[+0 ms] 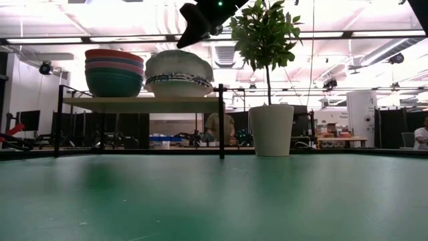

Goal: Place and stack bowls onto a shelf
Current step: Stack the white patterned bowl on top of the white patterned bowl on the shelf, then return to Home Position

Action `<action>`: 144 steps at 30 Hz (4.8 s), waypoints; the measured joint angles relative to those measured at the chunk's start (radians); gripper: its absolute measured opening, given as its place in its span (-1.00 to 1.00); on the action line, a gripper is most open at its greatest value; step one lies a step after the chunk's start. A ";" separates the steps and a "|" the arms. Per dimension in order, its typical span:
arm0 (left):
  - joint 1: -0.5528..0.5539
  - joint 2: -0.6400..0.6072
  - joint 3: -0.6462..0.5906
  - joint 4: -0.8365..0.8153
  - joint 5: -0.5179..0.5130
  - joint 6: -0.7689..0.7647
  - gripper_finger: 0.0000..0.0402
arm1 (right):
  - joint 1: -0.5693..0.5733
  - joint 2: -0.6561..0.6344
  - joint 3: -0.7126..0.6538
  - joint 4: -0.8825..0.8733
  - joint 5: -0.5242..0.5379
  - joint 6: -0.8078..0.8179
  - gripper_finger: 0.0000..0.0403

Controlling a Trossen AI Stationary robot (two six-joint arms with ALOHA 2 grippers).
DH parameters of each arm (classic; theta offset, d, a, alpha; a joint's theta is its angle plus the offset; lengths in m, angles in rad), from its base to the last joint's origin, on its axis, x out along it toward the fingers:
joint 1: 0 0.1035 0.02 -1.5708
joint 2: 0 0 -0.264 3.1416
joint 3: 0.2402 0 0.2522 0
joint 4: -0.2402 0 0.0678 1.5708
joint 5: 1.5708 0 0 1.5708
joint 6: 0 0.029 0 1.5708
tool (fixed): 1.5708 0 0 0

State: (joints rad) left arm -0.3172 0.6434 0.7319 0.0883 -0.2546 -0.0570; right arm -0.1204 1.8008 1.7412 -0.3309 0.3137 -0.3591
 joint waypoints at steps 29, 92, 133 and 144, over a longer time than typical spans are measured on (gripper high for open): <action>-0.001 -0.150 -0.185 -0.177 0.016 -0.012 -0.81 | 0.114 -0.237 -0.407 0.066 -0.129 0.117 -0.96; 0.189 -0.624 -0.714 0.064 0.119 0.159 -0.81 | 0.115 -1.785 -1.729 0.620 -0.570 0.241 -0.96; 0.189 -0.589 -0.714 0.061 0.029 0.202 -0.81 | 0.116 -1.674 -1.709 0.363 -0.487 0.273 -0.95; 0.189 -0.589 -0.714 0.061 0.029 0.202 -0.81 | 0.115 -1.674 -1.709 0.363 -0.487 0.272 -0.95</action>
State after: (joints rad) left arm -0.1280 0.0547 0.0181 0.1490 -0.2256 0.1448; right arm -0.0049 0.1272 0.0322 0.0324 -0.1730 -0.0870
